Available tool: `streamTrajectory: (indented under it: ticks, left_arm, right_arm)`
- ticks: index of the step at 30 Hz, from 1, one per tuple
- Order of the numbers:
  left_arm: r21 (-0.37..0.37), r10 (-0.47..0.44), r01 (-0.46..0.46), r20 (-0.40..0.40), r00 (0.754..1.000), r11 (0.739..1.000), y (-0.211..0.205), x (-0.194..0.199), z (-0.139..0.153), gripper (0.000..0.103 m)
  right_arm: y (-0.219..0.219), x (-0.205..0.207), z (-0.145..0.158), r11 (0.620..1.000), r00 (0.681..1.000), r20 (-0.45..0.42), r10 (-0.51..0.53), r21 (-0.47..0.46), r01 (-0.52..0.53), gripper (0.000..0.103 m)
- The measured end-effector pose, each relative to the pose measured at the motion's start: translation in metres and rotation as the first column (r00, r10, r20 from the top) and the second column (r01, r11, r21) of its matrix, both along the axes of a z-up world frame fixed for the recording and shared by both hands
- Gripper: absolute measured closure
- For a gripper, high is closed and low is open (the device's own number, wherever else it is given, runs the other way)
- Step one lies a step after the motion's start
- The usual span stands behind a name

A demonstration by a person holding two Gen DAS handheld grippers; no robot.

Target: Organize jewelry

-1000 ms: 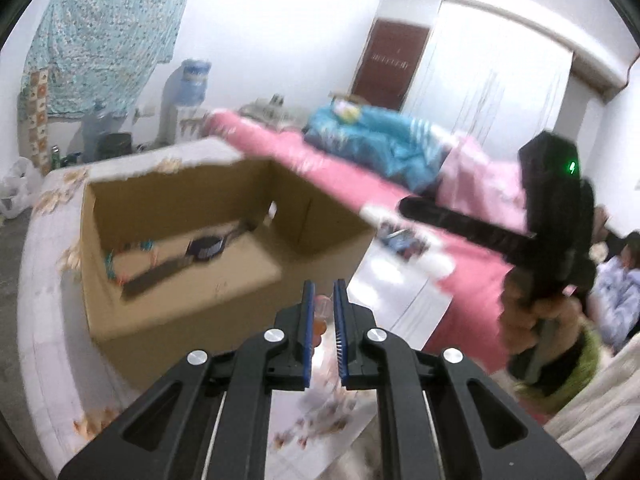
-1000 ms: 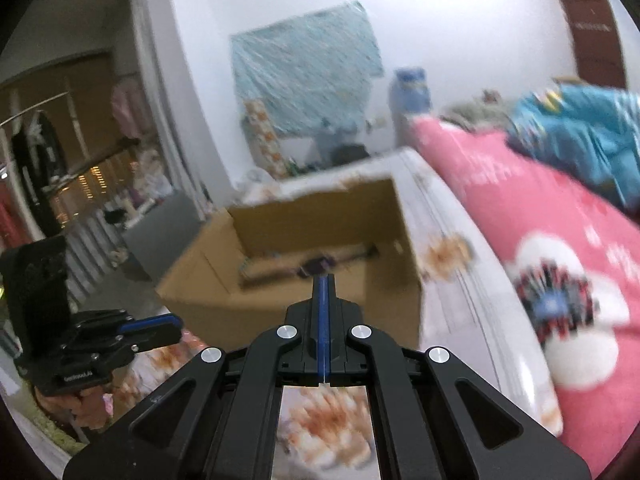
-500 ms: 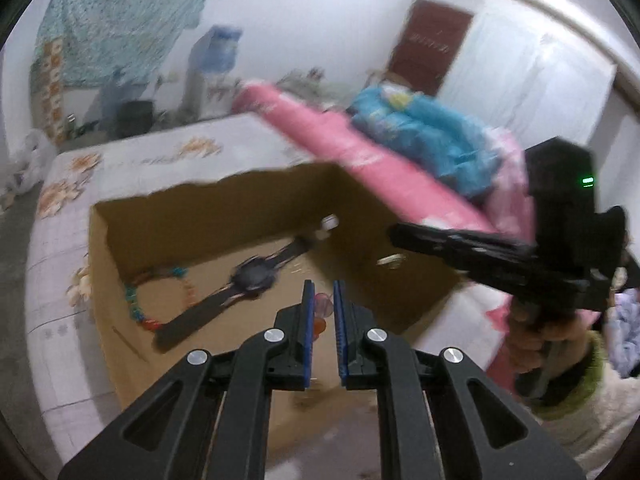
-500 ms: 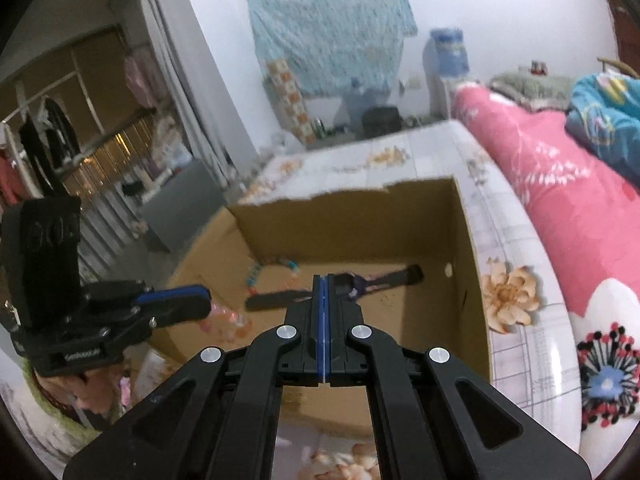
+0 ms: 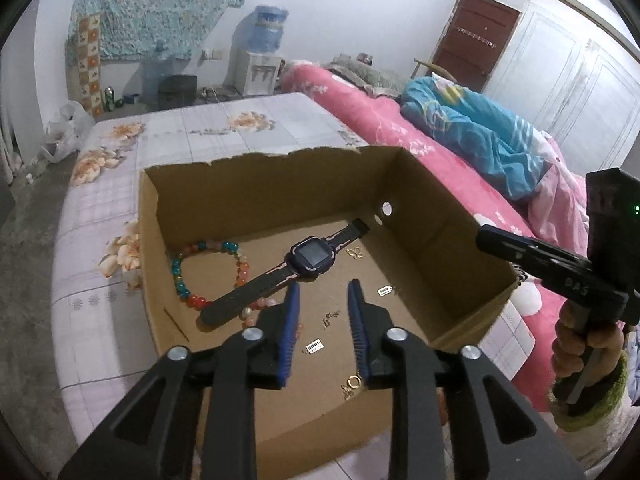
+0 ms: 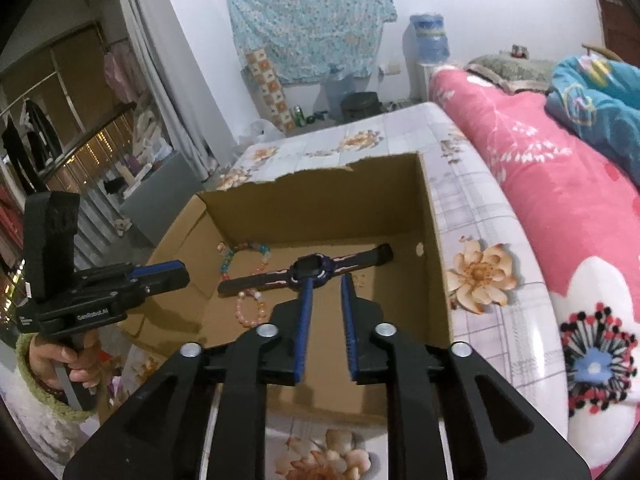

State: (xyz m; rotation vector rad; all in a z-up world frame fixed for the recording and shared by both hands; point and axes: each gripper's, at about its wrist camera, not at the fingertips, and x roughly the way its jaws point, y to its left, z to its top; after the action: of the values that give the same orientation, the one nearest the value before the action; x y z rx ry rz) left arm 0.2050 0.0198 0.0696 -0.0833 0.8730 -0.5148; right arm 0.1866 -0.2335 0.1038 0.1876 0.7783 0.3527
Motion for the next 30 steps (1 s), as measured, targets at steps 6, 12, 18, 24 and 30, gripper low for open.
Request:
streamTrajectory:
  ticks: [6, 12, 18, 24, 30]
  left_arm:
    - [0.014, 0.047, -0.049, 0.079, 0.996, 0.999, 0.002, -0.044, 0.025, 0.022]
    - [0.105, 0.19, -0.201, 0.106, 0.976, 0.974, -0.004, -0.083, 0.023, 0.005]
    - [0.088, 0.253, -0.257, 0.053, 0.966, 0.962, -0.004, -0.088, 0.004, 0.005]
    - [0.089, 0.266, -0.273, 0.085, 0.96, 0.958, -0.009, -0.089, -0.002, 0.005]
    - [0.237, 0.237, -0.254, 0.099, 0.967, 0.938, -0.03, -0.089, -0.004, 0.005]
  right_arm:
    - [-0.003, -0.04, 0.023, 1.0, 0.999, 0.016, 0.028, 0.001, -0.028, 0.031]
    - [0.015, -0.062, 0.008, 0.996, 0.995, -0.085, 0.044, -0.078, -0.05, 0.014]
    - [0.032, -0.06, -0.016, 0.986, 0.989, -0.146, -0.012, -0.166, -0.012, 0.008]
    - [0.036, -0.05, -0.038, 0.965, 0.969, -0.22, -0.115, -0.256, 0.056, 0.008]
    - [0.038, -0.048, -0.04, 0.962, 0.965, -0.219, -0.143, -0.259, 0.084, 0.008]
